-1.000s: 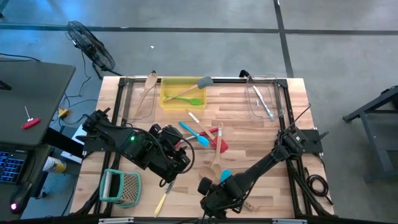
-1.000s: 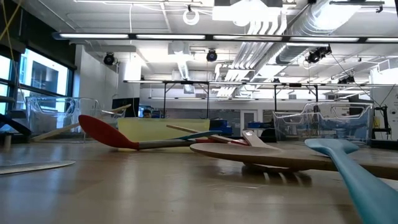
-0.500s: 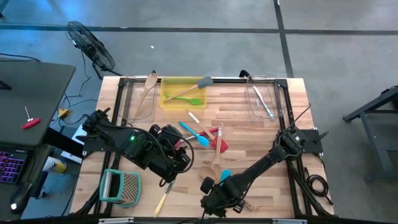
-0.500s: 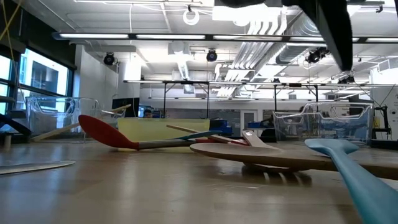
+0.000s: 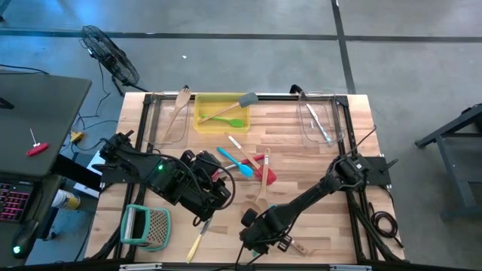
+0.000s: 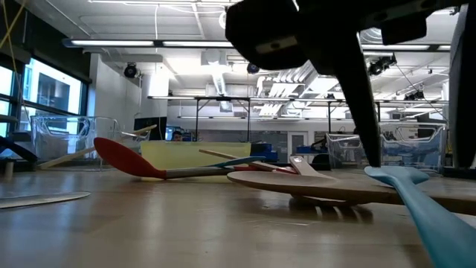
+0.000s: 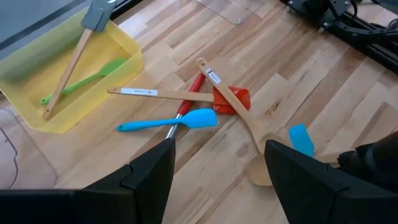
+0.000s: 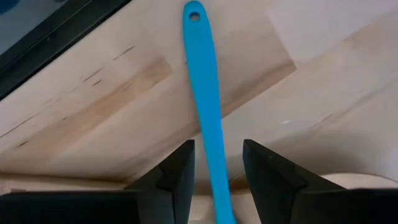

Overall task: Pick & Place Kitchen Items
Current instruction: Put the blue spatula into the yellow bin

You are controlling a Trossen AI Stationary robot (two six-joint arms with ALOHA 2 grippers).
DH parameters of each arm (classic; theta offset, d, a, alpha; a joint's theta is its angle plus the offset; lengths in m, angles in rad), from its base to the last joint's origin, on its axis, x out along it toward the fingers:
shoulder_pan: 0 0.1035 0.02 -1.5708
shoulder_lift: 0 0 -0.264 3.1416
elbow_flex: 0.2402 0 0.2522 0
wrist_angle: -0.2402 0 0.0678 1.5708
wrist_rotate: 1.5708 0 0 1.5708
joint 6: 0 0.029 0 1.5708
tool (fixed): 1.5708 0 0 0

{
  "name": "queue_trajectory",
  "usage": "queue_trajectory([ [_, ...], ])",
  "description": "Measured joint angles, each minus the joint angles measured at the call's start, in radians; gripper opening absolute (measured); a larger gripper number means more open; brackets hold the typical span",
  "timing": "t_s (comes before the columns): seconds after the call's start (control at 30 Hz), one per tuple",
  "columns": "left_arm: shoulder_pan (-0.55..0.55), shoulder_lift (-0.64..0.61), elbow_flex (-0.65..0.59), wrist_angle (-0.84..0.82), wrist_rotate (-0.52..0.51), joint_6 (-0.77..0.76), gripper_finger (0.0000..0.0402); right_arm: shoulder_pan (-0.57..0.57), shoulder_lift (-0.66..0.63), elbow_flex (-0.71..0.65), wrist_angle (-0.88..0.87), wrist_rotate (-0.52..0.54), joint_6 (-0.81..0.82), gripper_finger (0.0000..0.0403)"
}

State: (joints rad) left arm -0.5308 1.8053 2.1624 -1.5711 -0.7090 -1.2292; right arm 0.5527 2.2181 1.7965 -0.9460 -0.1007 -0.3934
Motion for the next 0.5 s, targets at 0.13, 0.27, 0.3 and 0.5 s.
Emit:
queue_trajectory([
  [0.13,0.0,0.0,0.0,0.0,-0.001,0.015,0.0242,-0.005,0.0,-0.008,0.025,-0.014,0.0,0.0128],
  [0.27,0.0,0.0,0.0,0.0,-0.001,0.021,0.0242,-0.005,0.0,-0.008,0.032,-0.014,0.0,0.0128],
  [0.3,0.0,0.0,0.0,0.0,-0.001,0.021,0.0242,-0.005,0.0,-0.008,0.038,-0.014,0.0,0.0128],
  [0.5,0.0,0.0,0.0,0.0,-0.001,0.021,0.0242,-0.005,0.0,-0.008,0.044,-0.014,-0.001,0.0128],
])
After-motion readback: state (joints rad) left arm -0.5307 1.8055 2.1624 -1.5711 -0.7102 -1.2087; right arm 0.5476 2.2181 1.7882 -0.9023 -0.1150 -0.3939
